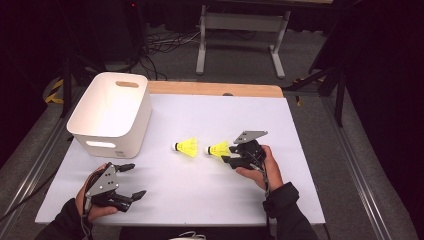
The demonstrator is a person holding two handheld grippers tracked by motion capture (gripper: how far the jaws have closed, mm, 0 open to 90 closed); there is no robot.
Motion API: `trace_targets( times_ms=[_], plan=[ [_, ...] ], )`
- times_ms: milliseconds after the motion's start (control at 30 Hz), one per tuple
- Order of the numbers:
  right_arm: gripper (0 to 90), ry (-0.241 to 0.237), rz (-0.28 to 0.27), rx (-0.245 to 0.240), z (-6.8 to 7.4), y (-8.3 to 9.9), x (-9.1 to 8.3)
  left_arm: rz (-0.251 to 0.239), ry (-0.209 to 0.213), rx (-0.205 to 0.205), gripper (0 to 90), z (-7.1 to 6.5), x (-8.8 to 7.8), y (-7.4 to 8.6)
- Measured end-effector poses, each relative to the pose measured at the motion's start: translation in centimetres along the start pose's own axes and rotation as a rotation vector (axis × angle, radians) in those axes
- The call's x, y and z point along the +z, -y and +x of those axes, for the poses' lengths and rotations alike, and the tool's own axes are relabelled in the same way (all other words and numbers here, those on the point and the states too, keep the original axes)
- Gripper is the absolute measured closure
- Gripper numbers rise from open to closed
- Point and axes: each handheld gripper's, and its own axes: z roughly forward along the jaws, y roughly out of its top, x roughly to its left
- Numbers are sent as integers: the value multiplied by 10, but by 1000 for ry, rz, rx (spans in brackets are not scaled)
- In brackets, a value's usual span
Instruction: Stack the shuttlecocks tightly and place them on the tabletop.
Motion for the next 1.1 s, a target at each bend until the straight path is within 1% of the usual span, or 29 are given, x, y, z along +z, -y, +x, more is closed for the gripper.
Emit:
trace_targets(
  times_ms=[100, 200, 233, 267, 300, 367, 467, 533, 600, 667, 700, 800, 833, 867, 900, 1100],
  plan=[
    [577, 2, 21, -10, 3, -1, 4, 2, 1, 4, 105, -1, 0, 0],
    [655, 2, 37, -20, 6, -1, 10, 0, 1, 3, 105, -1, 0, 0],
    [678, 8, 38, -25, 7, -1, 12, 2, 1, 4, 105, -1, 0, 0],
    [727, 7, 37, -27, 7, -1, 13, 2, 1, 4, 105, -1, 0, 0],
    [747, 10, 38, -28, 7, -1, 14, 1, -1, 4, 105, 0, 0, 0],
    [812, 20, 28, -26, 7, -2, 15, 1, -2, 5, 105, 0, 0, 0],
    [880, 26, 11, -26, 8, -4, 17, 1, -3, 5, 105, 0, 0, 0],
    [892, 17, -3, -30, 8, -5, 18, 2, 0, 2, 106, -1, -1, 0],
    [897, 24, -12, -29, 9, -5, 18, 1, 0, 2, 106, 0, -1, 0],
    [900, 32, -34, -28, 10, -7, 17, -1, 2, 0, 106, 0, -1, 0],
    [900, 32, -34, -28, 10, -7, 17, -1, 2, 0, 106, 0, -1, 0],
    [900, 31, -72, -28, 12, -10, 13, -6, -1, -2, 106, 0, -1, 0],
    [900, 34, -94, -32, 14, -12, 11, -11, 6, -4, 105, 0, -2, 0],
    [900, 34, -94, -32, 14, -12, 11, -11, 6, -4, 105, 0, -2, 0],
    [900, 30, -110, -33, 16, -13, 10, -13, 6, -4, 104, 0, -2, 0],
    [900, 11, -121, -41, 21, -16, 13, -11, 5, -1, 103, 0, -2, 0]
  ],
)
